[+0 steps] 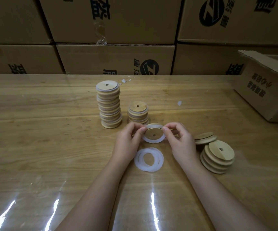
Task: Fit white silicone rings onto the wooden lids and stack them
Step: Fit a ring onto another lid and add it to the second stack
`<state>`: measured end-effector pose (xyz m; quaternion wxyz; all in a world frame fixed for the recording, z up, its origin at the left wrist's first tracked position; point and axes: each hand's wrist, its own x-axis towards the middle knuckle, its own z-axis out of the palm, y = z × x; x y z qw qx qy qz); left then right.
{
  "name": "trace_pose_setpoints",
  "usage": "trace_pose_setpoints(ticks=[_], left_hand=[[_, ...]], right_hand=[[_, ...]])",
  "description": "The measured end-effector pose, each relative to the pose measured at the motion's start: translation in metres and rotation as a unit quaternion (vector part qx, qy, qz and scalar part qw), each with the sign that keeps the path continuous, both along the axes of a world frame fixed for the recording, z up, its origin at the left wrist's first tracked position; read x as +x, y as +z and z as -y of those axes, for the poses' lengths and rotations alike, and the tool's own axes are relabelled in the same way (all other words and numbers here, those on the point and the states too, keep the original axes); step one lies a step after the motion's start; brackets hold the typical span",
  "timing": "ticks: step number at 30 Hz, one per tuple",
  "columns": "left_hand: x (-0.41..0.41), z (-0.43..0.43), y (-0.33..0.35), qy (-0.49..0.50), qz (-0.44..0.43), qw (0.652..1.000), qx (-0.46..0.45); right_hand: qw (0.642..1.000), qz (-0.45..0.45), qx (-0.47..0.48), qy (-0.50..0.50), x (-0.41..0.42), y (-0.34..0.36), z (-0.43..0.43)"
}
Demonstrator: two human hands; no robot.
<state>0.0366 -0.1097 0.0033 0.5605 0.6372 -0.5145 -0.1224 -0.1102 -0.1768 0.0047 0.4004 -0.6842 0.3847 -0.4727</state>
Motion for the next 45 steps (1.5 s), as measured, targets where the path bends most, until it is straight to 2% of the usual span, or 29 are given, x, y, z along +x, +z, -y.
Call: trace_pose_setpoints(ticks=[28, 35, 45], left_hand=[[0.0034, 0.0026, -0.0054, 0.004, 0.020, 1.000, 0.008], [0.0033, 0.0027, -0.0050, 0.001, -0.003, 1.000, 0.017], [0.0022, 0.0017, -0.0015, 0.005, 0.007, 1.000, 0.012]], right_hand=[[1.000, -0.008, 0.004, 0.003, 0.0000, -0.0028, 0.0019], [1.000, -0.011, 0.005, 0.000, 0.0003, -0.0007, 0.0014], [0.999, -0.012, 0.012, 0.029, -0.0006, -0.0018, 0.0033]])
